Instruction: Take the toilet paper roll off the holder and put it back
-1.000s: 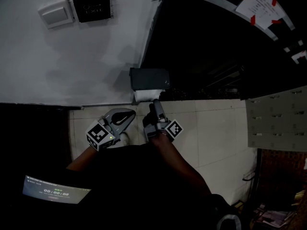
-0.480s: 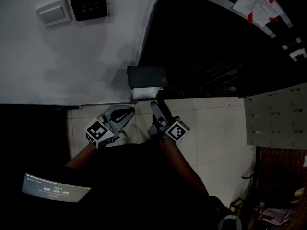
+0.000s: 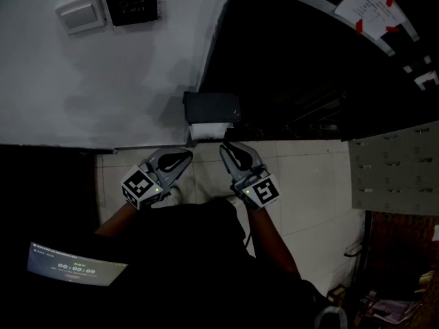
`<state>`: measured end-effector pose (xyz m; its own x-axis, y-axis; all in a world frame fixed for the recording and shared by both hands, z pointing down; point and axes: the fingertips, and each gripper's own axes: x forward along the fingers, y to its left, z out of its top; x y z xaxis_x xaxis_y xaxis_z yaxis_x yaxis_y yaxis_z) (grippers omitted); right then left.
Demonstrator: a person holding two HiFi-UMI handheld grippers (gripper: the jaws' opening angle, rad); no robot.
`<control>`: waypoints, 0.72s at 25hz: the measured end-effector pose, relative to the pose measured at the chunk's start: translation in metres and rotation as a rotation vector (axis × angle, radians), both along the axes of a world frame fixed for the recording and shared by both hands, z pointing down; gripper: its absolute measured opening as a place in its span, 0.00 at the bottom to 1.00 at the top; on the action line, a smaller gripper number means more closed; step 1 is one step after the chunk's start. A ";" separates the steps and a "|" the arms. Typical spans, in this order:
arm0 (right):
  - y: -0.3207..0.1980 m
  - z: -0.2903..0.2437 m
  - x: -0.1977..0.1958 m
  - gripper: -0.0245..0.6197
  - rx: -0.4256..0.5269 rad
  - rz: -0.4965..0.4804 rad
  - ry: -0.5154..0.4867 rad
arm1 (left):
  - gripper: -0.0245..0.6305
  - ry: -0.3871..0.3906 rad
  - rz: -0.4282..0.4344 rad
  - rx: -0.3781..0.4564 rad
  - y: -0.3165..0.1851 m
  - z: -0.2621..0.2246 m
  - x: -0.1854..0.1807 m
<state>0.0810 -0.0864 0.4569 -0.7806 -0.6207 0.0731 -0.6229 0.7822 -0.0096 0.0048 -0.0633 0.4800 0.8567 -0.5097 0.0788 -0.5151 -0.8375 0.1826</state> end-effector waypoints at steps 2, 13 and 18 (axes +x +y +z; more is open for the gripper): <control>0.004 0.000 -0.001 0.04 0.002 -0.022 0.009 | 0.04 0.001 0.001 0.003 -0.001 -0.001 0.000; 0.017 0.003 -0.015 0.04 -0.030 -0.089 -0.024 | 0.04 0.001 0.004 -0.001 0.000 -0.004 0.001; 0.022 0.005 -0.015 0.04 -0.046 -0.096 -0.027 | 0.04 0.000 0.000 0.011 0.000 -0.002 0.003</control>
